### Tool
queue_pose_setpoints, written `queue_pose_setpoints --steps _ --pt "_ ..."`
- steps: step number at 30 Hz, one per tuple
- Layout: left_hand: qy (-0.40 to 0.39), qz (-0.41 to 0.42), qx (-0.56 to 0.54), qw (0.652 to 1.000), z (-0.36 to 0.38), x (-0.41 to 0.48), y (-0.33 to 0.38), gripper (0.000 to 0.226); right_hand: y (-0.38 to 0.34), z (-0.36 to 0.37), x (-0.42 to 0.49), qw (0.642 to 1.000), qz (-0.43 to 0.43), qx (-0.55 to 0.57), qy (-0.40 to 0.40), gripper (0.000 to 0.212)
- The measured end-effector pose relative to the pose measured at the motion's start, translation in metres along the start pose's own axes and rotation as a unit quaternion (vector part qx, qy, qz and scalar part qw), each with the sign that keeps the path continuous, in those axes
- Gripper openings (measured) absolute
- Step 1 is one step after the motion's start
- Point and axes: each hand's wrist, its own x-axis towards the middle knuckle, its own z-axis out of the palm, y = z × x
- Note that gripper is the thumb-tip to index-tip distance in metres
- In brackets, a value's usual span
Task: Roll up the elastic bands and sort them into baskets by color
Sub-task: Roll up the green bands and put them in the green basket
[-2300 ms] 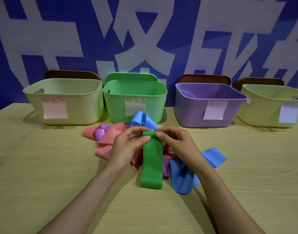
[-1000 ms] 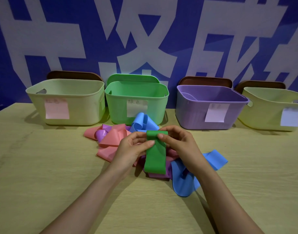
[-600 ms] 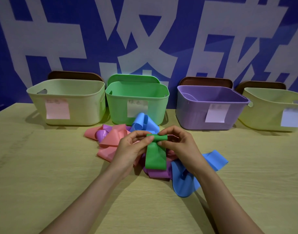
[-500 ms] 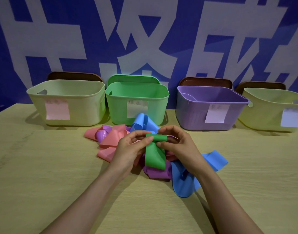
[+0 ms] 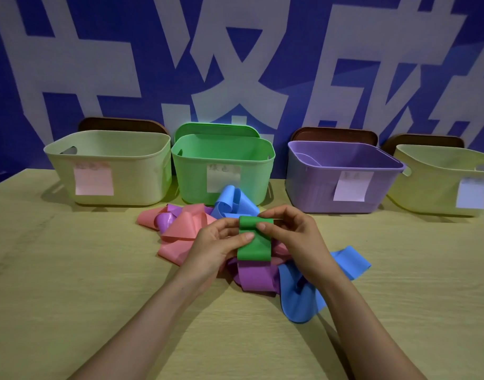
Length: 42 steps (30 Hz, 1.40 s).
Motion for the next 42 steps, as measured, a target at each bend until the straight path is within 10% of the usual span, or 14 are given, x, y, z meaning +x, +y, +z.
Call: queue_pose_setpoints --steps 42 --pt "0.021 0.025 -0.037 0.999 -0.0067 0.0056 0.0003 0.023 0.0007 -0.0009 0.0001 0.998 0.052 0.005 -0.038 0.022"
